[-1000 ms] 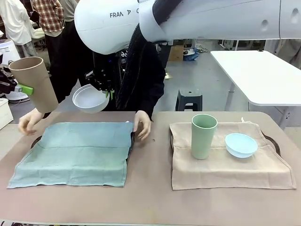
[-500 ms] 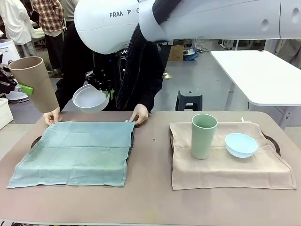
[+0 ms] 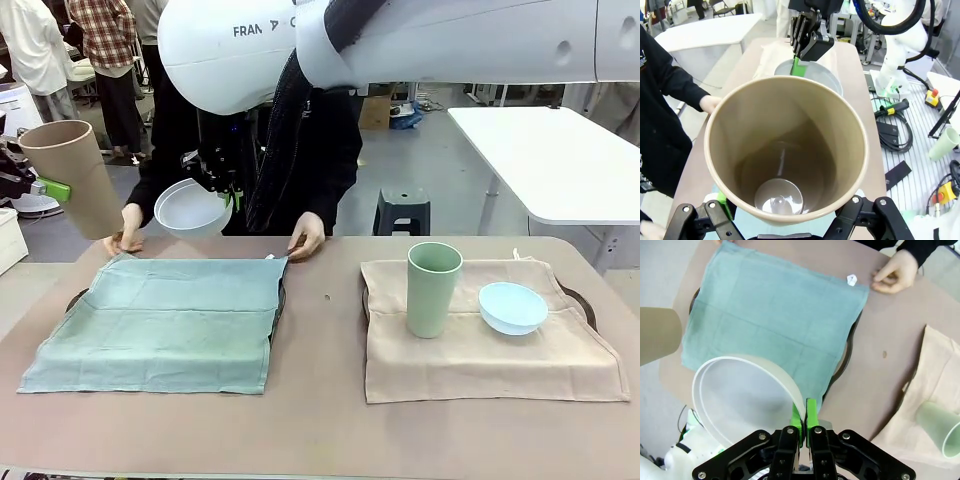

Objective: Set up a tray with a mat and arrange the tableware.
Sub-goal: Place the Picnic Bowl and Reusable plastic cup back onto the Handle tray in front of the human's position.

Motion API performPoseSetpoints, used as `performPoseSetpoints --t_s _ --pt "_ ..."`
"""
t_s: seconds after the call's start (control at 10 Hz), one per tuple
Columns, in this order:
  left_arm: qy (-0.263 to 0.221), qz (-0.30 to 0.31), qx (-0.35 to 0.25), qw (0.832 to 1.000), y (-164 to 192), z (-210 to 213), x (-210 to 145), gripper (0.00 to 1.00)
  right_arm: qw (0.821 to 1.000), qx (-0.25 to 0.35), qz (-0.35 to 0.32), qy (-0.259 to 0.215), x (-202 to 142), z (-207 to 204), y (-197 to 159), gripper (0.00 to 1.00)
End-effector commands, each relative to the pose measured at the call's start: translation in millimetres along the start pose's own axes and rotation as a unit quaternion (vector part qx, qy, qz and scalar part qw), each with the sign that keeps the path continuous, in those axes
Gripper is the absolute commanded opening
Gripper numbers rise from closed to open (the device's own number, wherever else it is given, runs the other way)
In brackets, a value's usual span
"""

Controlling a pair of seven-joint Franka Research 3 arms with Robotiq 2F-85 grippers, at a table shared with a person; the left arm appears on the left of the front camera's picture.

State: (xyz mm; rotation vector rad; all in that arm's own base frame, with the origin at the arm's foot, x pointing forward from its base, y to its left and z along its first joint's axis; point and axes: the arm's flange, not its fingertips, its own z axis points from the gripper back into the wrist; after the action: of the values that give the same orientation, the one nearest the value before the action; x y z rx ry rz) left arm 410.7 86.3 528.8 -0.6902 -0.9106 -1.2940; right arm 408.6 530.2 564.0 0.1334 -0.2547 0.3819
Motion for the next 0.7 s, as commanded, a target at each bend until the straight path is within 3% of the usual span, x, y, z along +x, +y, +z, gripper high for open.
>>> performPoseSetpoints --t_s 0.0,0.6 --pt "0.000 -0.010 0.002 1.000 -0.4 1.4 2.8 0.32 1.000 -0.014 0.003 -0.007 0.8 1.0 0.5 0.00" --pt "0.000 -0.010 0.002 1.000 -0.4 1.4 2.8 0.32 1.000 -0.014 0.003 -0.007 0.8 1.0 0.5 0.00"
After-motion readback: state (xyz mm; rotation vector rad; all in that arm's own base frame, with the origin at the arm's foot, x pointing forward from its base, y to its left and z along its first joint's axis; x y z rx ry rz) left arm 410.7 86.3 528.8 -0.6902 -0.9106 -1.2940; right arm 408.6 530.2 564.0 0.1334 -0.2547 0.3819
